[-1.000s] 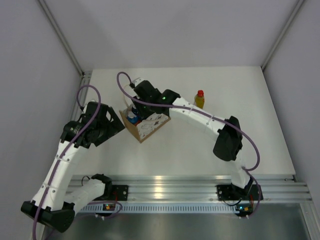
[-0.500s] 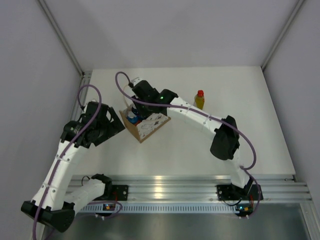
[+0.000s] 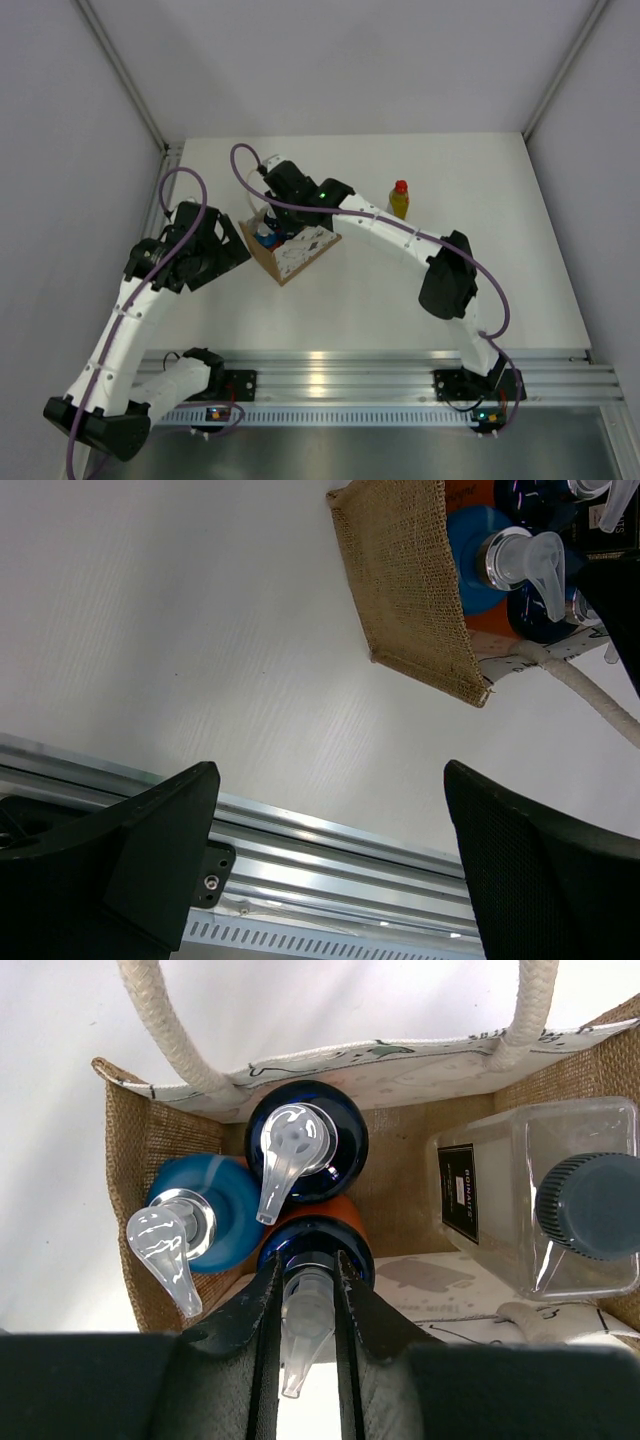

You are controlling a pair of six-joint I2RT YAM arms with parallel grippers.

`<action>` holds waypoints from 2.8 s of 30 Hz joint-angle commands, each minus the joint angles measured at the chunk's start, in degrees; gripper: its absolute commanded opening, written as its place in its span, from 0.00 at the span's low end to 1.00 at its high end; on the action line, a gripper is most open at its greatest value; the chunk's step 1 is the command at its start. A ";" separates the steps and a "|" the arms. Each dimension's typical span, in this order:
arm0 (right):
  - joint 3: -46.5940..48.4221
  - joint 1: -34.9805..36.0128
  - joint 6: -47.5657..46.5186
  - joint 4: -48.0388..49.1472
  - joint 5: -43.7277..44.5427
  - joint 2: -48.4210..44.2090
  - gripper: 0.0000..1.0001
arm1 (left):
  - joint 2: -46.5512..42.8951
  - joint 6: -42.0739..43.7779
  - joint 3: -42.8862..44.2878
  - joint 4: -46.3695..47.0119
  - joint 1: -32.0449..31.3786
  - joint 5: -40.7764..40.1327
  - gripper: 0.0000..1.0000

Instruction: Take the personal care products out of the canvas bag

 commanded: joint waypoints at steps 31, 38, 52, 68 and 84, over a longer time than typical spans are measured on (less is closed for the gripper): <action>-1.74 0.06 2.15 -0.79 1.79 -5.41 0.22 | 1.10 0.72 0.44 -0.15 -0.07 -0.97 0.98; -2.71 0.06 2.51 -0.79 1.43 -5.06 0.24 | 0.92 0.72 0.26 -0.15 -0.07 -1.15 0.98; -4.20 0.24 2.68 -0.79 1.78 -4.62 0.23 | 1.01 0.45 0.17 -0.15 -0.07 -1.41 0.98; 3.00 0.24 -1.97 -0.71 4.33 -6.72 0.00 | 0.92 0.63 0.44 -0.15 -0.07 -1.68 0.98; 7.13 0.15 -3.82 -0.79 7.76 -14.19 0.00 | 1.01 0.80 0.26 -0.15 -0.07 -1.41 0.98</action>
